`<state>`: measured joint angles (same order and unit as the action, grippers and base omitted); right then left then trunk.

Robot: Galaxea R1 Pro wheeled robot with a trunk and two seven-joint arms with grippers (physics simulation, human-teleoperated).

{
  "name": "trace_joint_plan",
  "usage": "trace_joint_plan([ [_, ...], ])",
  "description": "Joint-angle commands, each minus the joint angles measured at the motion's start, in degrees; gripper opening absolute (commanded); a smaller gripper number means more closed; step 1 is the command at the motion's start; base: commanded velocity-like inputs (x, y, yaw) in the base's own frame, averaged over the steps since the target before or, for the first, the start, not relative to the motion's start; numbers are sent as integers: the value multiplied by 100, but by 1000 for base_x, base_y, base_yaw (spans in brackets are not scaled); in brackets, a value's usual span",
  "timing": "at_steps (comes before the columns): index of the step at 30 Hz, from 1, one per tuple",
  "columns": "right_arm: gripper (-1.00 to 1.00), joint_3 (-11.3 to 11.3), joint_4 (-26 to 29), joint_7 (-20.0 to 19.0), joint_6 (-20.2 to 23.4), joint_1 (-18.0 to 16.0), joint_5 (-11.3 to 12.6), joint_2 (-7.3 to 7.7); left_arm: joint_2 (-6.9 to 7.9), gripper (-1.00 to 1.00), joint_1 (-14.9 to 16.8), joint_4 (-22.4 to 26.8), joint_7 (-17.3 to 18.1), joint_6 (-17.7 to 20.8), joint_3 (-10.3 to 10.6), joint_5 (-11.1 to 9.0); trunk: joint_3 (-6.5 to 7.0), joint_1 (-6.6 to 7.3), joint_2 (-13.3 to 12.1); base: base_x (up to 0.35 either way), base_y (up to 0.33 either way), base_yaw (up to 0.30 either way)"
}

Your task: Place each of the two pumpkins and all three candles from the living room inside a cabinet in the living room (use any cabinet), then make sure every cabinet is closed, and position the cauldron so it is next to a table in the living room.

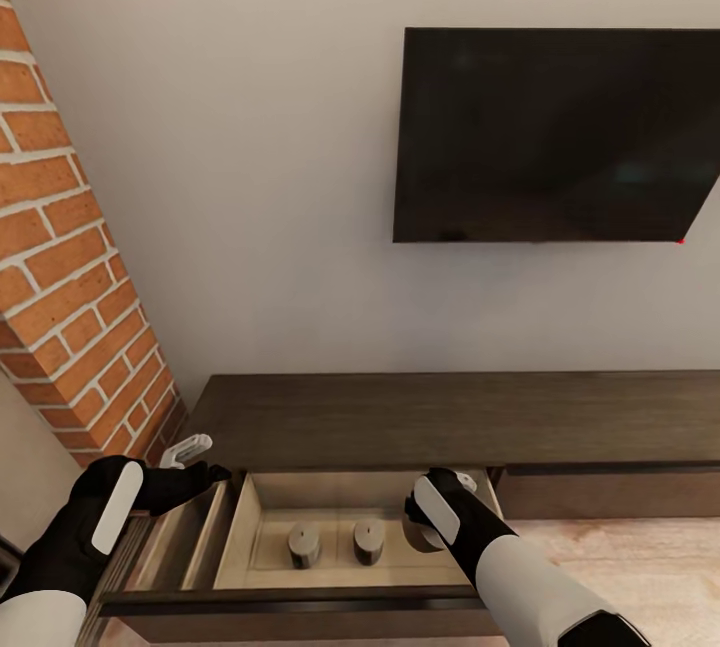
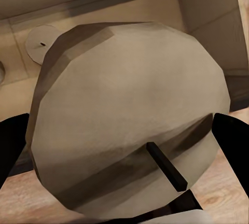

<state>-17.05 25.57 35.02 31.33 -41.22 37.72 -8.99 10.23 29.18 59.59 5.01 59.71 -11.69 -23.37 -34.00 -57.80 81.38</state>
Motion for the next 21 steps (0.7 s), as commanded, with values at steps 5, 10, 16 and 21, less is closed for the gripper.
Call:
trace_joint_plan([
  [5, -100, 0, 0, 0, -4, -1, -1, -1, 3, 100, 0, 0, -1, -3, 0, -1, -90, -110, 202, 0, 0, 0],
  [10, -100, 0, -39, 2, -23, -4, -1, -3, 5, 100, 0, 8, -1, -1, 7, -1, -180, -220, 403, 0, 0, 0],
  [16, -100, 0, -76, 6, -39, -9, -1, -6, 4, 100, 0, 9, 0, 0, 8, -1, -288, -352, 643, 0, 0, 0],
  [21, -100, 0, -79, 52, -60, -9, -9, -6, 5, 100, 0, 9, 0, 3, 9, -1, -377, -462, 844, 0, 0, 0],
])
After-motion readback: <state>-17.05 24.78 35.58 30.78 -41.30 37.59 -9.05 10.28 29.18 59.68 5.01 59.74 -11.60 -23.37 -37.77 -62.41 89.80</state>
